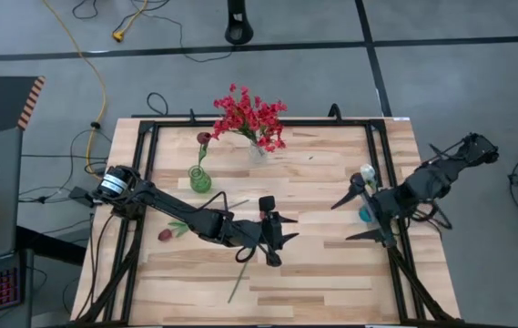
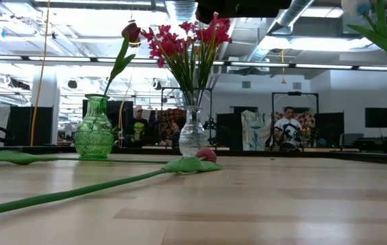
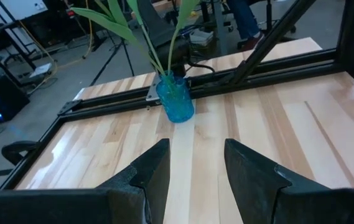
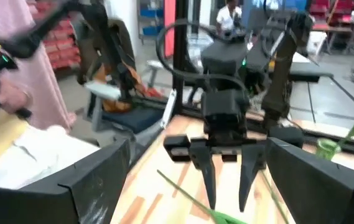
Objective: Sort flowers into vase by color
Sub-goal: Put the right dark red tulip into the green vase
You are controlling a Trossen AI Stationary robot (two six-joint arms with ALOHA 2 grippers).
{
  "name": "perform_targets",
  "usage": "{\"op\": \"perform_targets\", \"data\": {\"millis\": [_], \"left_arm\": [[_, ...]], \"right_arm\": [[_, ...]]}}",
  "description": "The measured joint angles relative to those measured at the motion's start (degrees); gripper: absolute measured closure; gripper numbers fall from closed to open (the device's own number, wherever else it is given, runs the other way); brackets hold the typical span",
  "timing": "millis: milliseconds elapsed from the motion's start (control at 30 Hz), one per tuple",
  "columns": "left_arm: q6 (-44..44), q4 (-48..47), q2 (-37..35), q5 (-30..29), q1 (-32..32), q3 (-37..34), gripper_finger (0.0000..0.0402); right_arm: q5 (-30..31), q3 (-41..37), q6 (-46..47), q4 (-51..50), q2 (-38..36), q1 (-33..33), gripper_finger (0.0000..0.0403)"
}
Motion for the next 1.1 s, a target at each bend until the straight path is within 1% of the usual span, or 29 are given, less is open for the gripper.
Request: {"op": "perform_targets", "data": {"millis": [100, 233, 500, 733, 1100], "left_arm": [[0.09, 0.00, 0.00, 0.01, 0.00, 0.00, 0.0261], [-0.13, 0.00, 0.00, 0.01, 0.00, 0.00, 0.0261], [-0.27, 0.01, 0.00, 0.01, 0.00, 0.00, 0.0261], [-0.83, 0.00, 0.00, 0.04, 0.00, 0.00, 0.0261], [-0.91, 0.00, 0.00, 0.07, 0.00, 0.00, 0.0261]], "right_arm": [[-1.63, -1.92, -0.01, 0.50, -3.23, 0.01, 0.0005], [-2.04, -6.34, 0.23, 1.56, -8.60, 0.01, 0.0005], [-2.26, -16.52, -0.07, 9.99, -17.73, 0.02, 0.0005], [-2.28, -20.41, -0.12, 11.45, -19.21, 0.02, 0.0005], [-2.30, -25.25, 3.28, 11.63, -19.18, 0.01, 0.0005]]}}
